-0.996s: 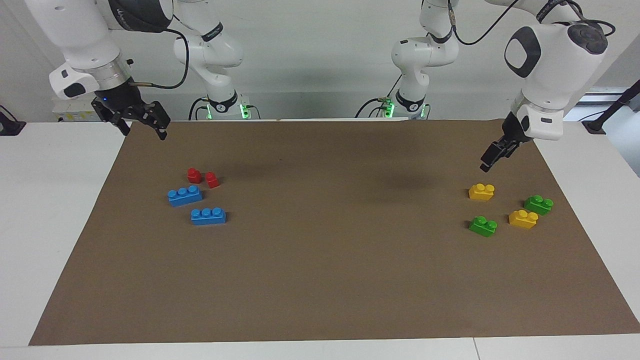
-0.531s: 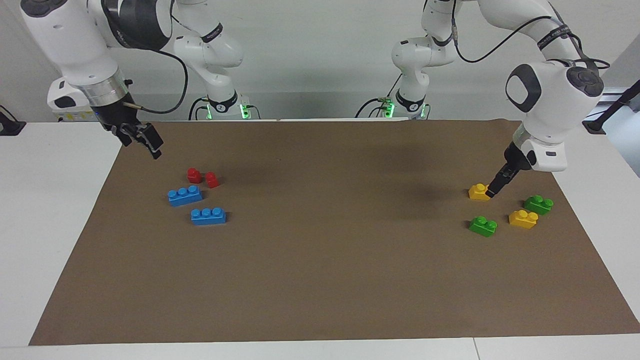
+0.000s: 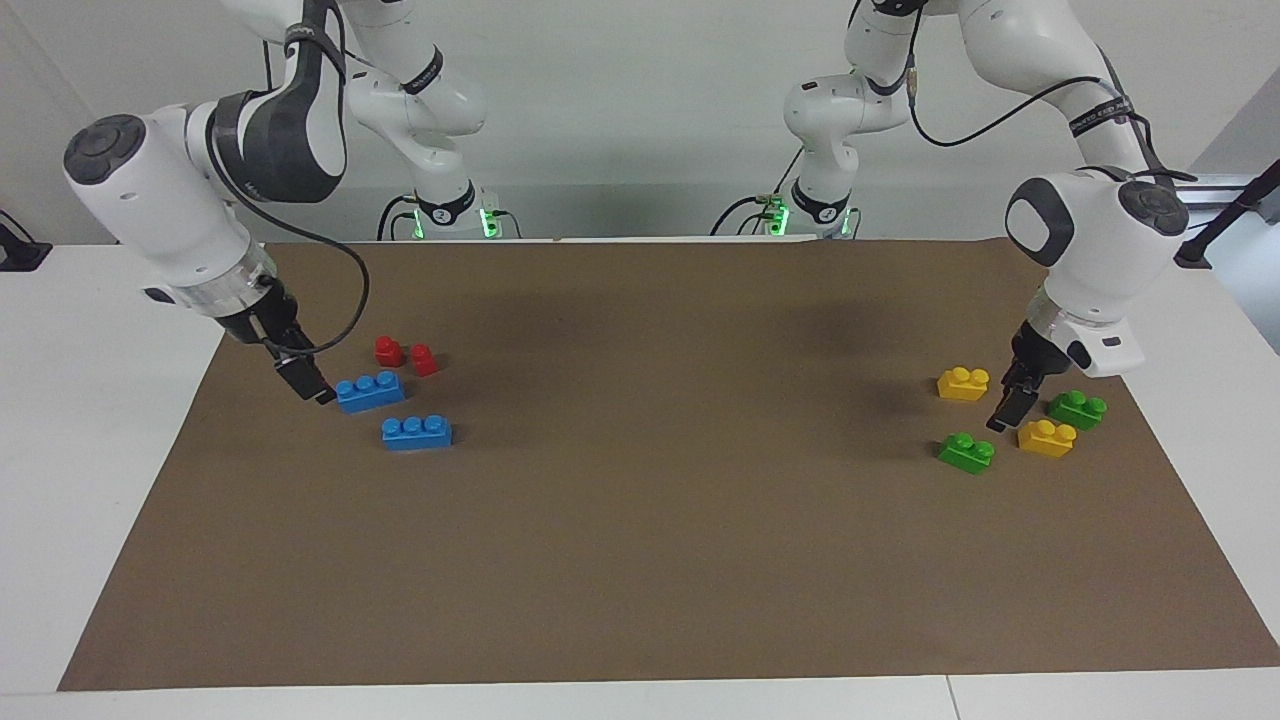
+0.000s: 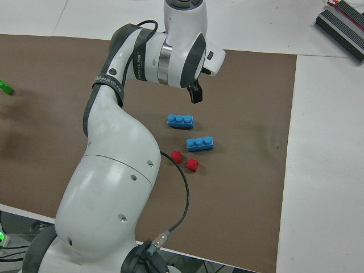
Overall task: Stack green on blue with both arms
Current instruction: 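Move the left gripper over the green brick while the right gripper reaches the blue brick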
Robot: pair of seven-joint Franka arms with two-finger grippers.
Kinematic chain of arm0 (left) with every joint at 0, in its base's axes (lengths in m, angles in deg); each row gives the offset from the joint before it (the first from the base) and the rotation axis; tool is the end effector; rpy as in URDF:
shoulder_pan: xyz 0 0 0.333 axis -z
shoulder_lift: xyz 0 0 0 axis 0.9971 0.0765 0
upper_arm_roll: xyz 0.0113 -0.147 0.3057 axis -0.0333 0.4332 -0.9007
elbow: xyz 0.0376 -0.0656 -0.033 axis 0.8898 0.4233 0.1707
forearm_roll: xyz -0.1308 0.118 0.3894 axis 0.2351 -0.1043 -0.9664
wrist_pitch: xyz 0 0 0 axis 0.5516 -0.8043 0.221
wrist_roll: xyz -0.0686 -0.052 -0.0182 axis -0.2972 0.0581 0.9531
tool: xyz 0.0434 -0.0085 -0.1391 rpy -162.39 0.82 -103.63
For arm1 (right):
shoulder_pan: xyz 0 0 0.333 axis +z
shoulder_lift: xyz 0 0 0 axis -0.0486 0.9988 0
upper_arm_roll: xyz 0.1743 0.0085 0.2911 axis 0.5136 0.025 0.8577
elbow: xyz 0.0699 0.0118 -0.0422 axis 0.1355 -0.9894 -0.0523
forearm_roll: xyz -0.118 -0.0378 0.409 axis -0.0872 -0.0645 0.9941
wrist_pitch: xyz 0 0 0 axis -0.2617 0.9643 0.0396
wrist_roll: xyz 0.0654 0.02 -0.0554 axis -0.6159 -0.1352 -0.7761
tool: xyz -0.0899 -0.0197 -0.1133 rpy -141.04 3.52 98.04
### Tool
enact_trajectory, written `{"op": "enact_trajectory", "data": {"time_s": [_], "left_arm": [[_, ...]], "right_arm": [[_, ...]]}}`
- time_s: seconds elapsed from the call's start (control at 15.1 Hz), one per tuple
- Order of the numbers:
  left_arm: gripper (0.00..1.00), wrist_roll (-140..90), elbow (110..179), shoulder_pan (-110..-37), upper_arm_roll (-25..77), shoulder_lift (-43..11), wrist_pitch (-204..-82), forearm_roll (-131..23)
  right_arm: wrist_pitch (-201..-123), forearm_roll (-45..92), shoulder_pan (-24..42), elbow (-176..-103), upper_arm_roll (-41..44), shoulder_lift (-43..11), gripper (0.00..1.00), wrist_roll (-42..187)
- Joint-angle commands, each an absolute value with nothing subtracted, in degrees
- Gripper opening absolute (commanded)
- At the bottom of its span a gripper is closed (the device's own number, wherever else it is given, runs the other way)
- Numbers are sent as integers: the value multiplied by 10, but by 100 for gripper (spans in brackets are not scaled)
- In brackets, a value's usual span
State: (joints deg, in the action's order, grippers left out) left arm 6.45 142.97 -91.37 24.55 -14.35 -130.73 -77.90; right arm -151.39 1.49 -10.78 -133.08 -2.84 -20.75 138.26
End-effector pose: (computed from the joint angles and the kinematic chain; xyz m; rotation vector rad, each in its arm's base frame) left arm 0.6576 0.0492 0.3828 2.7608 1.3449 0.1628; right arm 0.6525 -0.0410 0.4637 -2.5300 1.6139 0.1155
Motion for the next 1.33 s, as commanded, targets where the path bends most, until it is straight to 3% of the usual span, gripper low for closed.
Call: {"op": "enact_trajectory", "data": {"time_s": [0.0,0.46,1.26], "left_arm": [[100,92,1435,-918,246,-121,-1349,-777],[100,135,1432,-913,245,-77,-1384,-801],[100,184,1451,-918,246,-55,-1388,-798]], "right_arm": [[-1536,44,-120,-1335,-23,-188,100,1428],[-1604,95,-124,-1384,-24,-172,100,1453],[-1601,130,-127,-1421,-23,-134,100,1442]]}}
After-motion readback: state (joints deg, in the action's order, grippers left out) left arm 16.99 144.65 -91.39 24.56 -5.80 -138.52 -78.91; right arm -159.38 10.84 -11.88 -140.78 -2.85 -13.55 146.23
